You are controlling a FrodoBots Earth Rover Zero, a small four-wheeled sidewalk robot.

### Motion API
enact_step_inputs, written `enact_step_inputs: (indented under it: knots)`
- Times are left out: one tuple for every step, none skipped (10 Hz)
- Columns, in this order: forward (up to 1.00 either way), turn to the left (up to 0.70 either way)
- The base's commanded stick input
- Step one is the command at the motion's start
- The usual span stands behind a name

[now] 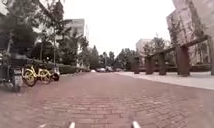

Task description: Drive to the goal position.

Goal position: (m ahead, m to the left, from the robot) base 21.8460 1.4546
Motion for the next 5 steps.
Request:
enact_step_inputs:
  knots:
    - [0.70, 0.00]
    - [0.70, 0.00]
    - [0.70, 0.00]
    - [0.70, 0.00]
    - [0.70, 0.00]
